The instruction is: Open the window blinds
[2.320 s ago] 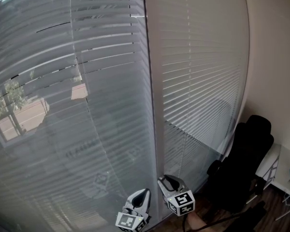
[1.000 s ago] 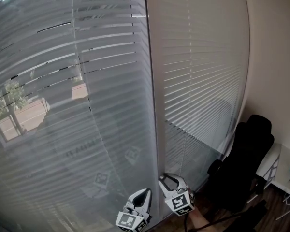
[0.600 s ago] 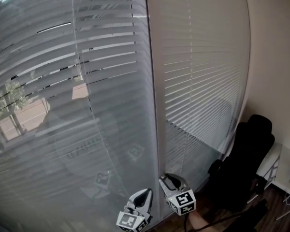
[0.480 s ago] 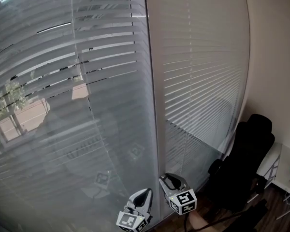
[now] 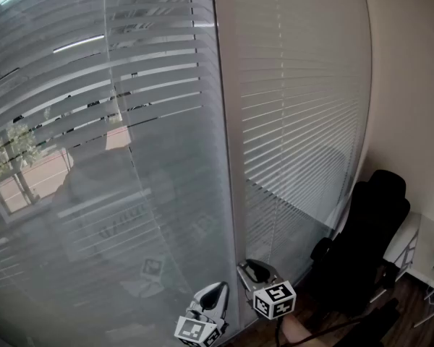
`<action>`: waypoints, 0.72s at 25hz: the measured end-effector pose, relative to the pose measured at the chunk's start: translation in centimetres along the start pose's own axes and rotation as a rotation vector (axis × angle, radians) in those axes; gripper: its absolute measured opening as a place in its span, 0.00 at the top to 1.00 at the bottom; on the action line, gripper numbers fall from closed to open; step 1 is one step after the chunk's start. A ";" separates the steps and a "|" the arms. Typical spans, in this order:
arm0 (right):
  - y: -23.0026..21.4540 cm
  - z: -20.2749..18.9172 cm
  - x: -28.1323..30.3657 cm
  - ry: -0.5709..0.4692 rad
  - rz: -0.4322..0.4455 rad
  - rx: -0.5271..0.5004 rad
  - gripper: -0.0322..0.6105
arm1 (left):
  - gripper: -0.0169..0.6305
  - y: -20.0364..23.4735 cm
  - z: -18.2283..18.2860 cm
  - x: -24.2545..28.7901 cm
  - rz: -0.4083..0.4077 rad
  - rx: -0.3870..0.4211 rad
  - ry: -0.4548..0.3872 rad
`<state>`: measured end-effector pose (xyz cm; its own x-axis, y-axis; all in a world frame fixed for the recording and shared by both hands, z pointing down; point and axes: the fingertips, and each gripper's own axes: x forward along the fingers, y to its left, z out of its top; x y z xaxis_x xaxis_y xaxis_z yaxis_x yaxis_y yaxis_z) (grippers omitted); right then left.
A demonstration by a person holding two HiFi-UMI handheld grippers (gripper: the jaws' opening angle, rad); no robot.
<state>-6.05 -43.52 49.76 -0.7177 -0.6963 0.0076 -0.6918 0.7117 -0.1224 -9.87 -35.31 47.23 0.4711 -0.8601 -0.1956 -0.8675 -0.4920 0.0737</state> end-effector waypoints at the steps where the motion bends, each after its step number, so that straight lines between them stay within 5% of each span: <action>1: 0.0 0.0 0.0 0.000 0.002 0.004 0.74 | 0.99 0.0 0.0 0.0 0.000 0.000 -0.001; 5: 0.1 -0.1 0.0 0.011 0.012 -0.049 0.74 | 0.99 -0.1 0.1 0.0 -0.002 0.003 -0.004; 13: 1.1 0.5 -0.3 0.080 0.009 -0.452 0.72 | 0.99 0.3 0.3 -0.1 0.014 0.008 -0.007; 18: 1.2 0.0 0.0 0.106 0.009 -0.523 0.72 | 0.99 0.2 0.3 -0.1 0.010 0.009 -0.007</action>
<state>-6.89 -42.68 49.66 -0.7093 -0.6959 0.1125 -0.6135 0.6879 0.3877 -10.14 -35.32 47.01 0.4613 -0.8640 -0.2019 -0.8735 -0.4821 0.0672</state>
